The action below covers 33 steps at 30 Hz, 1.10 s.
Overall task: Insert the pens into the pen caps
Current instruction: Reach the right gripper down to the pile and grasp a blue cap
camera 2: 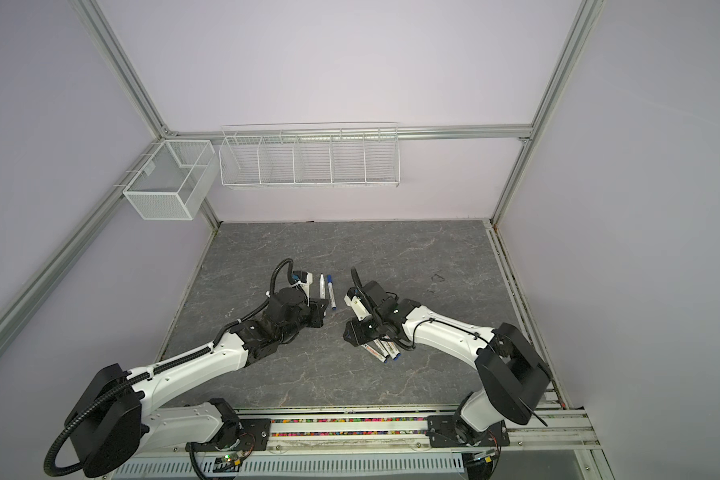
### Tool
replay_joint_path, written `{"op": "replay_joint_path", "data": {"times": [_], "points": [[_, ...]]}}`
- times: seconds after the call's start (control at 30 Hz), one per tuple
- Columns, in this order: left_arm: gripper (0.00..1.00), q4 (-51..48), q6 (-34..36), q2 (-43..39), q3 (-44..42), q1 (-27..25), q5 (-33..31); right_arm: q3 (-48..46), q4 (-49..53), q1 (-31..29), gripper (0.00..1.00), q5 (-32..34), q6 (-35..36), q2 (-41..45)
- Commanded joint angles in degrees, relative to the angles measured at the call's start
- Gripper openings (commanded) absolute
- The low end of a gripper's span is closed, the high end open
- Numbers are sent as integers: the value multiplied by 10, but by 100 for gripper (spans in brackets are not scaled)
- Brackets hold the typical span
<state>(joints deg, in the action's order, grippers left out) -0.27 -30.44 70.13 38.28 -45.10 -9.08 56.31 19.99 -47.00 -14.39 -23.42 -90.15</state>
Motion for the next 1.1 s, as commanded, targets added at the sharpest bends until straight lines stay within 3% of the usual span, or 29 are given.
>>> {"op": "replay_joint_path", "data": {"times": [0.0,0.3,1.07], "points": [[0,-16,-9,-18,-10,1,-29,32,35,-3,44,2,21,-37],[0,-31,-6,-27,-9,1,-37,86,62,-3,44,-1,12,-120],[0,-28,-8,-13,-3,1,-28,147,96,-10,45,62,2,-198]]}}
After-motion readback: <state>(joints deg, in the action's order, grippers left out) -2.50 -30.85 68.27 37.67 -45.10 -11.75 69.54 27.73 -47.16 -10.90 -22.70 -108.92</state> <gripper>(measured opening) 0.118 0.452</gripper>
